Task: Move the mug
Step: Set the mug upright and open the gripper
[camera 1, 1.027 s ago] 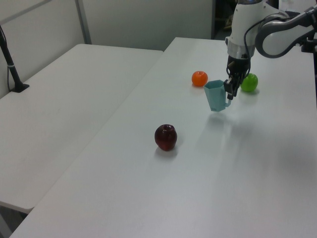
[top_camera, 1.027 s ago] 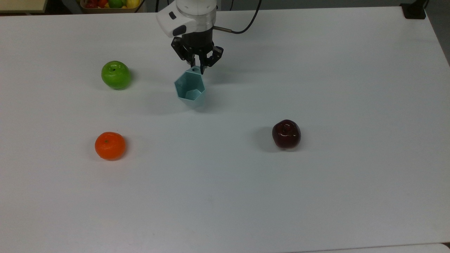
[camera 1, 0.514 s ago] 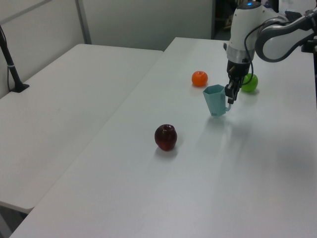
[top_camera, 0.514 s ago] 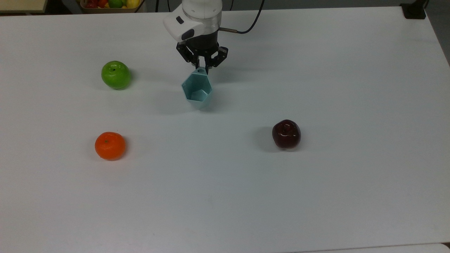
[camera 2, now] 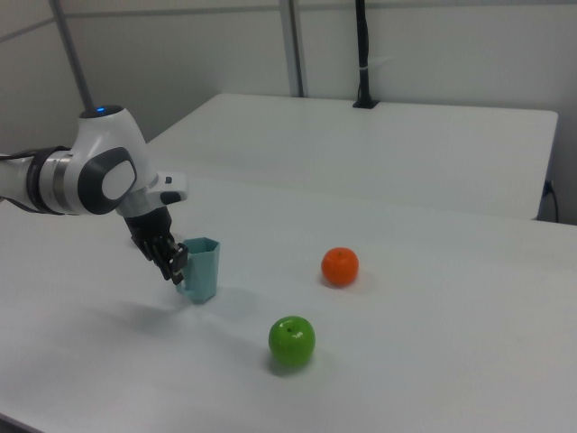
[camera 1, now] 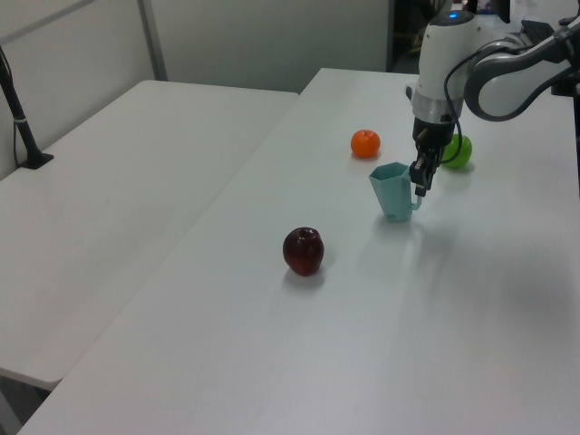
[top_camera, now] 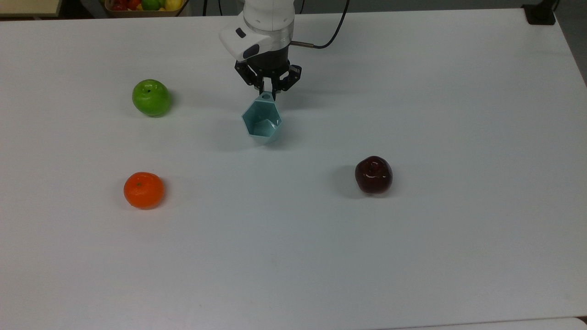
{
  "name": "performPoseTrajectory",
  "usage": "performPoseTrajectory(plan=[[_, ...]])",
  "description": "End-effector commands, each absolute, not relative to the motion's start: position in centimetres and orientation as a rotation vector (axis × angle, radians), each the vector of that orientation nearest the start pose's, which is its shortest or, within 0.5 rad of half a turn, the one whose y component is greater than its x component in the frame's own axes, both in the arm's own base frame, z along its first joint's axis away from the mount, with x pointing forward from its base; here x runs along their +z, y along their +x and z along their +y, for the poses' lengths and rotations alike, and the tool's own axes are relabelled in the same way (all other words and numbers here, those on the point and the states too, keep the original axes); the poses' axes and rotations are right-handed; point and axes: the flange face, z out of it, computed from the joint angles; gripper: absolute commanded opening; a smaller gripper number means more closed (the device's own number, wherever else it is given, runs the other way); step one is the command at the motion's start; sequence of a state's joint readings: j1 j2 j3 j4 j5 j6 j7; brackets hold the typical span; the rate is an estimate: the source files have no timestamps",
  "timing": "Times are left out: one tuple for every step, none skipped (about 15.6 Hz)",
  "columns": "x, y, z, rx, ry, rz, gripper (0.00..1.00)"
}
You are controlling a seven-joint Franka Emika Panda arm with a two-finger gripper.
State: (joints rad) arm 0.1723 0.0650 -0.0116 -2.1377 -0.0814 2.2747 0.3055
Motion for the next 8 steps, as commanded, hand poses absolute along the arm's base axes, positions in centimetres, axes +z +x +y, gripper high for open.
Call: performPoseTrajectory(plan=[[38.36,54.55,8.82,-0.150,-3.163,0.140,0.42],[38.32,54.51,8.80,-0.143,-3.166,0.139,0.50],[38.30,54.48,8.88,-0.142,-3.167,0.135,0.54],[38.27,54.45,8.87,-0.137,-3.169,0.133,0.58],[38.14,54.32,8.83,-0.116,-3.174,0.127,0.62],[38.17,54.18,8.78,-0.092,-3.183,0.120,0.66],[38.33,54.03,8.72,-0.076,-3.190,0.112,0.73],[38.71,53.91,8.68,-0.072,-3.193,0.104,0.76]])
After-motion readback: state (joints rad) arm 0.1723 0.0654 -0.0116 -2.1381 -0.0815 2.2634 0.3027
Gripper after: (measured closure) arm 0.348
